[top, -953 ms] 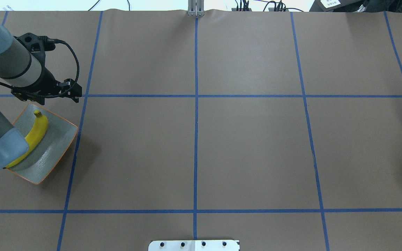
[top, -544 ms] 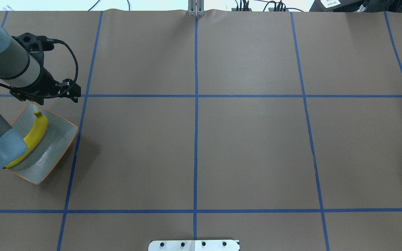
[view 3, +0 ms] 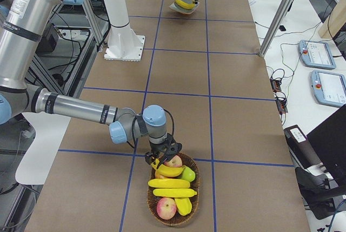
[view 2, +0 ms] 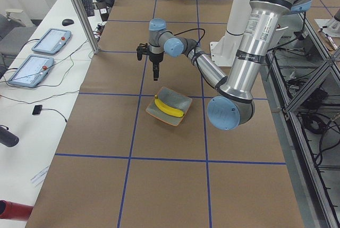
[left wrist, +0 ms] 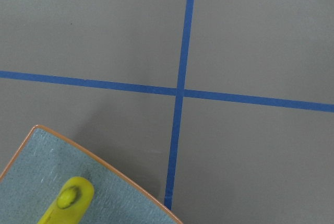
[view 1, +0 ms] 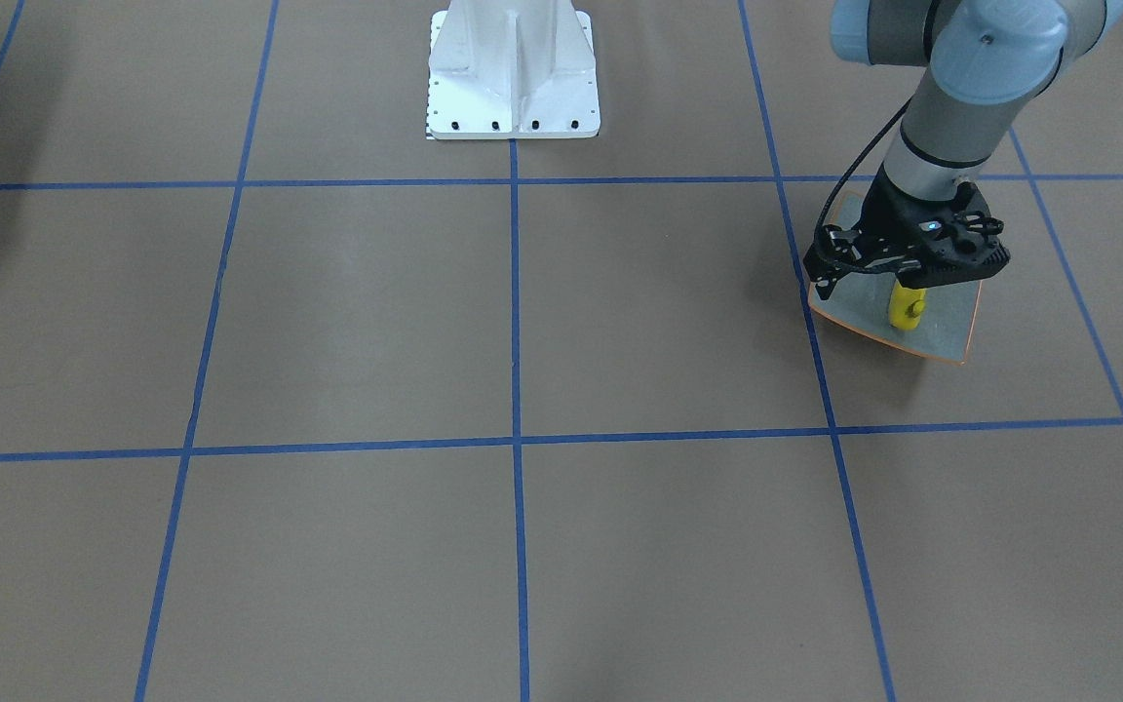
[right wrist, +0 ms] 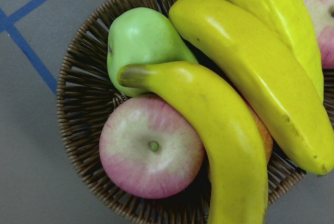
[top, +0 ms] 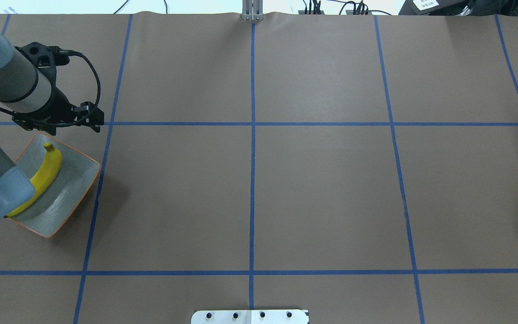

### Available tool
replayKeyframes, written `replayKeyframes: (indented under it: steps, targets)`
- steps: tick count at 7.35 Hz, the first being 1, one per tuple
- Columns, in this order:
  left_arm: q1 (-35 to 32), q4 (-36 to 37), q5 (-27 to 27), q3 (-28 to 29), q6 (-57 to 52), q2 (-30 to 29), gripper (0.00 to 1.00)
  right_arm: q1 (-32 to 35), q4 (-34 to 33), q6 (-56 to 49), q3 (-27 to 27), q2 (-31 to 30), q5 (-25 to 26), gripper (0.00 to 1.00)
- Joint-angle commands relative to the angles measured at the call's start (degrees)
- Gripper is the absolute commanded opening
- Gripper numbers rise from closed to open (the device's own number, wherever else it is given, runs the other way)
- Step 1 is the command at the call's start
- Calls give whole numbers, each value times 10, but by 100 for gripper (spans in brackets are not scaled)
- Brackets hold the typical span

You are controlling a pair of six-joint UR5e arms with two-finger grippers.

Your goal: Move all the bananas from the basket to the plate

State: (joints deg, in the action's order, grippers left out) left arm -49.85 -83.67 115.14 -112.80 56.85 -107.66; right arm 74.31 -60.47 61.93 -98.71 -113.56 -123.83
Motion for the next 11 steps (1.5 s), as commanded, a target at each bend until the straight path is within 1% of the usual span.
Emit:
replayKeyframes:
  steps: [1,2,4,5,7,8,9,11]
  targets:
    - [0,1,0,0,0,-1,99,-1,17,-1,18,0,-1,98]
    - [0,1,0,0,0,-2,99,-2,43,0,37,0,-4,97]
    - [-1,2,0,-4,1,-2,99,-6,46,2,43,2,-8,95]
    - [-1,2,0,-5,1,-3,99,-7,52,3,43,3,-11,79]
    - [-1,3,0,-15,2,-4,99,-7,54,1,44,2,-12,37]
    - [-1,4,0,-17,8,-6,99,-7,54,-2,44,2,-16,12]
    - [-1,4,0,-23,17,-7,99,-7,54,-3,43,2,-16,0]
    - [0,4,0,-25,18,-7,99,-5,55,-6,24,-2,-30,0]
